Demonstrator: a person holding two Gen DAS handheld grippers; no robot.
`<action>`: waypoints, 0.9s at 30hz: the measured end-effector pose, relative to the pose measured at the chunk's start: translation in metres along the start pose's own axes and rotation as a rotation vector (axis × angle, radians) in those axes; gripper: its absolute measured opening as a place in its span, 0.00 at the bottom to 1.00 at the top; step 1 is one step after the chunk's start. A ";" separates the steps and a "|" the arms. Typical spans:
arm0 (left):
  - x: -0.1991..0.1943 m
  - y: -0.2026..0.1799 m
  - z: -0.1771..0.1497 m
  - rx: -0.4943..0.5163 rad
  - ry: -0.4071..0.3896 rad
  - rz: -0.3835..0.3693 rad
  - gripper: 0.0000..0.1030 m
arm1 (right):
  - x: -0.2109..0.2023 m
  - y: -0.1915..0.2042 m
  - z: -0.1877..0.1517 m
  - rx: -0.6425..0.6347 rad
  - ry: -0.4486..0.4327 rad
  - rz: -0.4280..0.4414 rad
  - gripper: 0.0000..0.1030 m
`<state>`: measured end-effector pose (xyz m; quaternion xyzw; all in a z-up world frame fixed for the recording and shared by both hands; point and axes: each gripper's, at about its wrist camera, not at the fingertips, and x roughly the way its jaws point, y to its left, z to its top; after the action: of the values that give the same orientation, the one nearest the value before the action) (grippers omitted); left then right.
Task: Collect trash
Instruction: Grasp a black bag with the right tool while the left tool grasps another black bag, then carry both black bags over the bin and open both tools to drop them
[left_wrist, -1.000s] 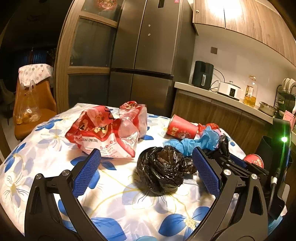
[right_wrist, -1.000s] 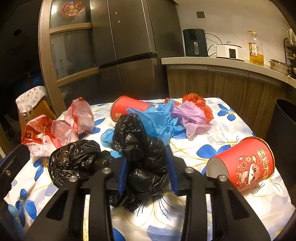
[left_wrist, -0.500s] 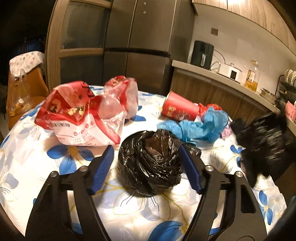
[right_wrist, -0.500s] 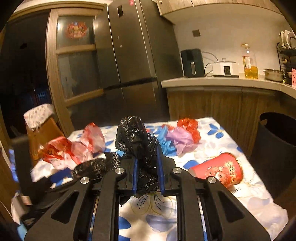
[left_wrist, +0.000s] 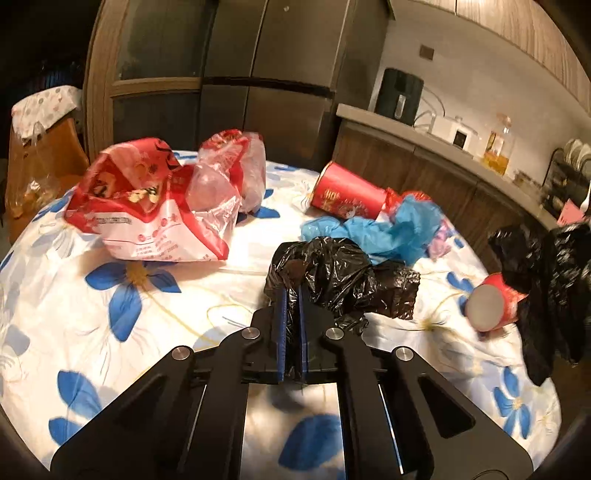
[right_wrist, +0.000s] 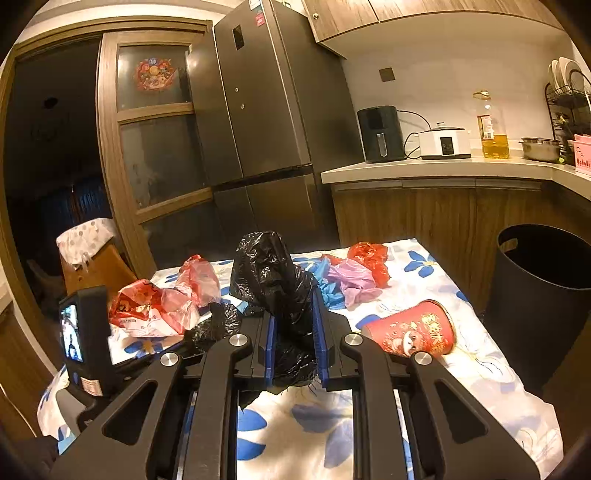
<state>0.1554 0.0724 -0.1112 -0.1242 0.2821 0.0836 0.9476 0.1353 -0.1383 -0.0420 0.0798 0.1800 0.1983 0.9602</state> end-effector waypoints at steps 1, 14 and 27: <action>-0.007 -0.001 0.000 -0.007 -0.006 -0.013 0.04 | -0.003 -0.001 0.000 0.004 -0.001 0.000 0.18; -0.073 -0.045 0.019 0.064 -0.149 -0.088 0.04 | -0.041 -0.029 0.009 0.035 -0.062 -0.035 0.18; -0.074 -0.169 0.047 0.208 -0.197 -0.293 0.04 | -0.082 -0.109 0.041 0.049 -0.201 -0.261 0.18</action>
<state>0.1567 -0.0829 -0.0003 -0.0567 0.1741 -0.0729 0.9804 0.1188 -0.2742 -0.0033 0.0985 0.0966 0.0587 0.9887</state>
